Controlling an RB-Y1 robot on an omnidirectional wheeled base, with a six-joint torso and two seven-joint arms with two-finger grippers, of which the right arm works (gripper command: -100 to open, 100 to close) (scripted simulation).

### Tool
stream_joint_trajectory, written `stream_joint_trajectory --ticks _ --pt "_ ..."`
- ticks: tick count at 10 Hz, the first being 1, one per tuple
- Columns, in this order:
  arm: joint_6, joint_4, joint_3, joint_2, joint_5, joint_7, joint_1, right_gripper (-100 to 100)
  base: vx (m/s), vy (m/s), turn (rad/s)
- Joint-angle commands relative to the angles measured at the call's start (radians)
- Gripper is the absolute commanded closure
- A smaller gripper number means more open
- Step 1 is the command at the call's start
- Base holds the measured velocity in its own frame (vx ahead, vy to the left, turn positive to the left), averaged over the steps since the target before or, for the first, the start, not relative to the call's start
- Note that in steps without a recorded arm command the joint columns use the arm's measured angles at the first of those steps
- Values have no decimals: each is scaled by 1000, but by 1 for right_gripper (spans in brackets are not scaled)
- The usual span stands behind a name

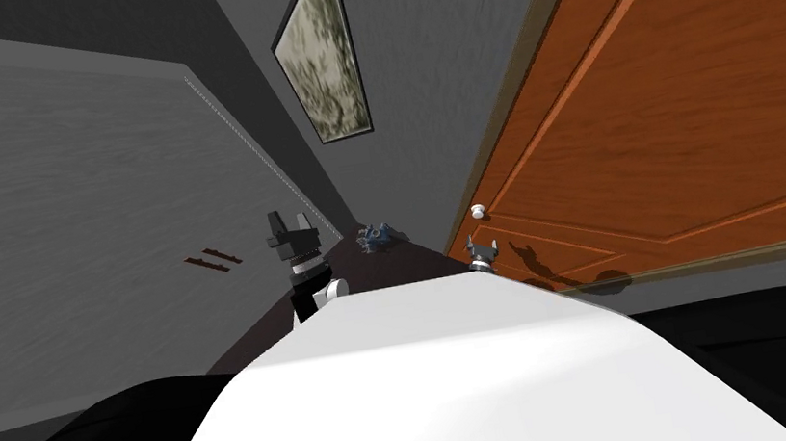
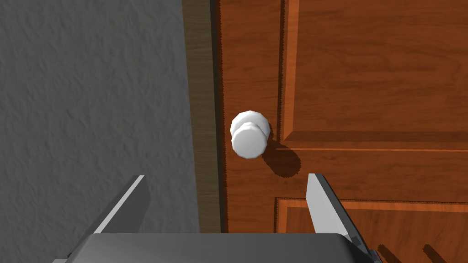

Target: Pull the door open

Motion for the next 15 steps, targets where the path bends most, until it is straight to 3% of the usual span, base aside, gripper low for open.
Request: stream_joint_trajectory --ticks 1,6,8,13,14,15 --pt "-15 32 8 -6 -25 -28 -3 -100 76 -62 98" --pt "-49 122 31 -27 -118 -107 -15 -100 90 -56 98" --pt "-53 133 34 -29 -129 -116 -16 -100 57 -39 30" --pt "-86 220 55 -48 -219 -191 -27 -100 80 -63 100" --pt "-81 211 52 -47 -209 -182 -27 -100 37 -37 16" --pt "-81 236 55 -67 -204 -223 -28 -100 131 -6 -49"
